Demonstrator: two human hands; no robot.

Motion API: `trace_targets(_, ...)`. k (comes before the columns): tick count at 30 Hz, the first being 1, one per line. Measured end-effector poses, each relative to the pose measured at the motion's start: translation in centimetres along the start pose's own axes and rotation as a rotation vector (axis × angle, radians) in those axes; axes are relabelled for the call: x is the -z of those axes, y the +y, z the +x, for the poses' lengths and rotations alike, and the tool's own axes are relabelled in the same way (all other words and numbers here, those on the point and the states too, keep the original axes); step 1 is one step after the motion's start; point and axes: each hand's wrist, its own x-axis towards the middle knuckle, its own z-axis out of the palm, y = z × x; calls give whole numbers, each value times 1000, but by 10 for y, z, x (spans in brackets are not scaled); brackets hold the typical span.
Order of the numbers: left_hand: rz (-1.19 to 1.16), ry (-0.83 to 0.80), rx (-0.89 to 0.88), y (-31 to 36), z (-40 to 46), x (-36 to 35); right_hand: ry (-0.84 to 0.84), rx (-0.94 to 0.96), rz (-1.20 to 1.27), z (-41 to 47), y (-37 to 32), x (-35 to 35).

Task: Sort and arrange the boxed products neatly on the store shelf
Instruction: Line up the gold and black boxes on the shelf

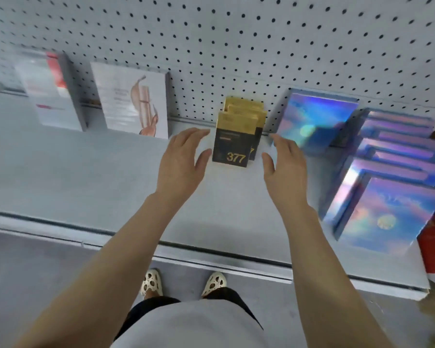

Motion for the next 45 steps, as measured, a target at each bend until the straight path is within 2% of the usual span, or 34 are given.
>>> trace_targets(5, -54, 36, 230, -54, -68, 45, -160, 86, 78, -42, -56, -44)
trace_targets(11, -93, 129, 449, -124, -146, 115, -317, 276, 90, -82, -154, -97)
trace_targets(26, -36, 299, 846, -357, -308, 336, -493, 587, 179, -181, -471, -266)
trace_targets(34, -40, 360, 962, -467, -319, 408, -587, 704, 179, -176, -609, -349)
trace_targets(45, 12, 311, 930, -664, -235, 532, -484, 655, 245, -84, -808, -468)
